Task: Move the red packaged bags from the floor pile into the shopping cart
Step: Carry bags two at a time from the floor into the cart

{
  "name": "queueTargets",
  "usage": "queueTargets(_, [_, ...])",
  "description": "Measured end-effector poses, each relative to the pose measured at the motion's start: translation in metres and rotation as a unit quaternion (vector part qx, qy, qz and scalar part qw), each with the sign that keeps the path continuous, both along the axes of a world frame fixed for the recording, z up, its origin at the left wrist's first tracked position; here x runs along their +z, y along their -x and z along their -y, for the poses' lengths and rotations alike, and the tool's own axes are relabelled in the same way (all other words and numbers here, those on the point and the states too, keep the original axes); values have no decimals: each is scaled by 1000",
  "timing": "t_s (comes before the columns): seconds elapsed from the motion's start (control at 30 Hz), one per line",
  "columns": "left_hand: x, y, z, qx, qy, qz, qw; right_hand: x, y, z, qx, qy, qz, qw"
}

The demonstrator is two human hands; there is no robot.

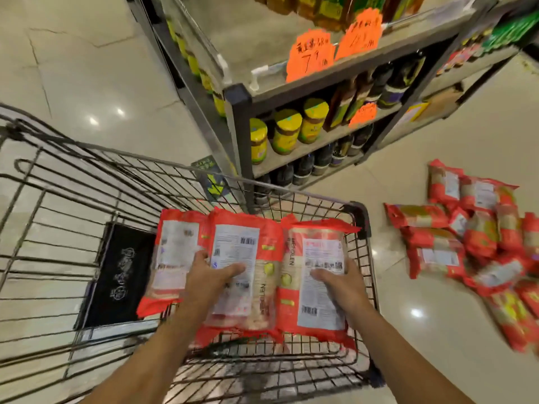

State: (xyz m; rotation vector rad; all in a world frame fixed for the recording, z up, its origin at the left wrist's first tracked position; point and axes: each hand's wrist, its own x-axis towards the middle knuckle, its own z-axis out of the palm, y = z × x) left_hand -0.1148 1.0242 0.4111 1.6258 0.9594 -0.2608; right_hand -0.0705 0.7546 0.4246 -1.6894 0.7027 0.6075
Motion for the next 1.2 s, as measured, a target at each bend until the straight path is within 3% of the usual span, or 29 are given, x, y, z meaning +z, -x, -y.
queueTargets(0.47, [-105,-49,-21,-45,-6,-47,998,-92,-42,-25,3,72,-3,997])
queueTargets(0.67, [-103,-47,-23,-148,-91,-52,983,-90,-40,-29,59,152,5,987])
queueTargets(0.8, [-46,-52,-22,-268,-178,-51,945,-46,-39,-49,142,213,105,961])
queueTargets(0.97, [74,-69,-24,-398,-310,18,863,86,-54,-82,269,244,206,909])
queueTargets(1.1, [190,-72,-10,-447,-406,90,792,193,-63,-93,328,250,273,869])
queueTargets(1.2, [266,-70,2,-436,-484,140,746,259,-62,-89,360,300,328,820])
